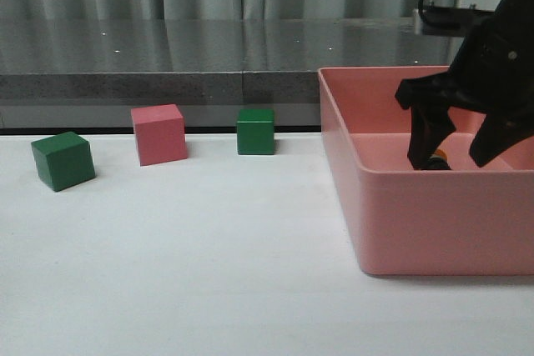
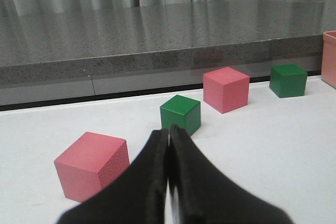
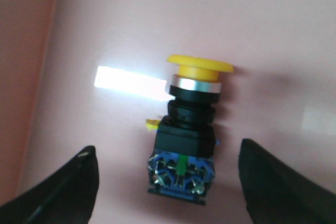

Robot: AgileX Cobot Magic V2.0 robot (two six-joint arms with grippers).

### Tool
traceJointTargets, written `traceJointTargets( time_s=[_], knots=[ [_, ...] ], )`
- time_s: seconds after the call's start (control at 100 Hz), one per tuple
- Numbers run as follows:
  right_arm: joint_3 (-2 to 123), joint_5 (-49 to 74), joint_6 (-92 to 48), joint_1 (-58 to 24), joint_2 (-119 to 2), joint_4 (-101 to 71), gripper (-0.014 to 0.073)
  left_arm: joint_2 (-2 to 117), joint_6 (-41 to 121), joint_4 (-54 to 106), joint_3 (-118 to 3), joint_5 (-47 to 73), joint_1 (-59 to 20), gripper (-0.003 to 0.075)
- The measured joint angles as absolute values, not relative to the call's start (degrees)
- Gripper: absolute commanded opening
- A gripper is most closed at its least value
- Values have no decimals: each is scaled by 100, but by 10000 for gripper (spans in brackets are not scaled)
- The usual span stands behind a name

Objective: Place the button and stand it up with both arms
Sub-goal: 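Lower the right gripper into the pink tray and grasp the yellow button, then lift the button out of the tray and carry it toward the cubes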

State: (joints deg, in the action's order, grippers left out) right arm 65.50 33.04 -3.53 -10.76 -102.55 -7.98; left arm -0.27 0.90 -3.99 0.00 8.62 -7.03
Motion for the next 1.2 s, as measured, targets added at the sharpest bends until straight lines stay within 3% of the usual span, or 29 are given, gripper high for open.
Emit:
traceJointTargets(
  time_s=[0.07, 0.14, 0.33, 0.42, 0.8, 1.2],
  knots=[
    [6574, 3280, -356, -1076, -10434, -775, 547, -27, 90, -399, 0, 862, -703, -19],
    [6599, 3266, -356, -1076, -10556, -775, 477, -27, 90, -399, 0, 862, -703, -19],
    [6611, 3254, -366, -1076, -10674, -765, 92, -27, 90, -399, 0, 862, -703, -20],
    [6631, 3301, -366, -1076, -10674, -765, -7, -27, 90, -399, 0, 862, -703, -19],
    [7697, 4227, -1034, -1339, -9863, -718, -8, -27, 90, -399, 0, 862, -703, -20],
    [8963, 5460, -5459, -2521, -9953, -2388, -9, -27, 90, -399, 0, 862, -703, -19]
  ],
)
